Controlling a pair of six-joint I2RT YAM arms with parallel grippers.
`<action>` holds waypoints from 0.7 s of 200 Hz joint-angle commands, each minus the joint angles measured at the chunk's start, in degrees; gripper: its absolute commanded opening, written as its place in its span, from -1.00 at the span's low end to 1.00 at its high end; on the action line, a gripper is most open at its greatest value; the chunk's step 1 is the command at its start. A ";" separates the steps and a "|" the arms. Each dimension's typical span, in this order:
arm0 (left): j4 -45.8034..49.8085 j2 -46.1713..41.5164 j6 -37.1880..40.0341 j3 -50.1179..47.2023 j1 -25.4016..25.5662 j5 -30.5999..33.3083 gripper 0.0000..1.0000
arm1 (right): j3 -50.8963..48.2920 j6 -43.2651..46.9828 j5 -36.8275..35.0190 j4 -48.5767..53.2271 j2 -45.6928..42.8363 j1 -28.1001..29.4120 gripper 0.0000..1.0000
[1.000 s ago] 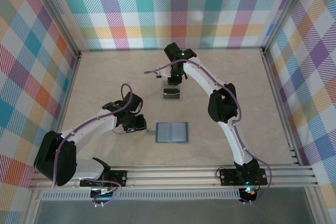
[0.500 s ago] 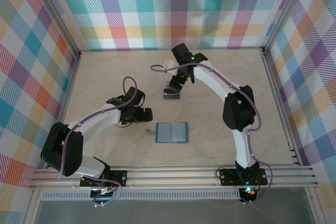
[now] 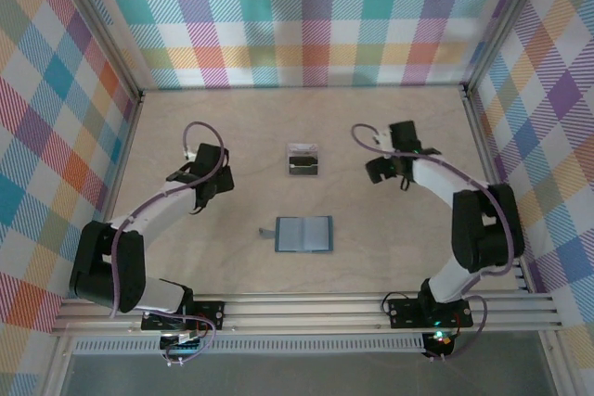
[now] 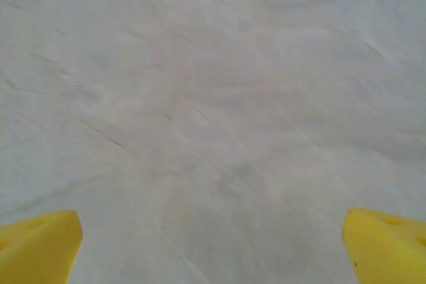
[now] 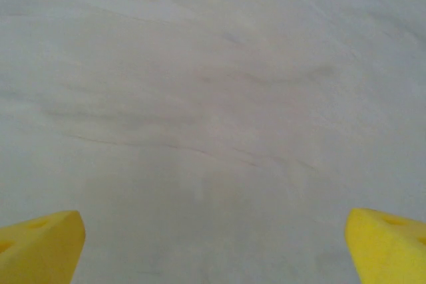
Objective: Take the credit cards out of the card holder
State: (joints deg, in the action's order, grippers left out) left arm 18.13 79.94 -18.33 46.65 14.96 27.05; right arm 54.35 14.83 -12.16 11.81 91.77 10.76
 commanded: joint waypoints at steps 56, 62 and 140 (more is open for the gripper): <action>-39.74 -0.32 11.06 -16.00 -11.88 -6.97 1.00 | -17.71 -13.73 5.37 -37.10 -2.19 -6.70 0.99; -43.11 0.03 10.71 -17.49 -13.05 -9.80 1.00 | -17.67 -14.08 4.76 -36.94 -2.28 -6.67 0.99; -57.62 5.46 16.25 -20.88 -15.08 -24.89 1.00 | -25.69 -14.64 9.62 -47.49 -5.52 -8.47 0.99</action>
State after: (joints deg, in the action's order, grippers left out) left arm -32.99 84.31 -5.87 25.32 0.16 8.84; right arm 30.46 1.69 -6.42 -29.28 88.33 3.42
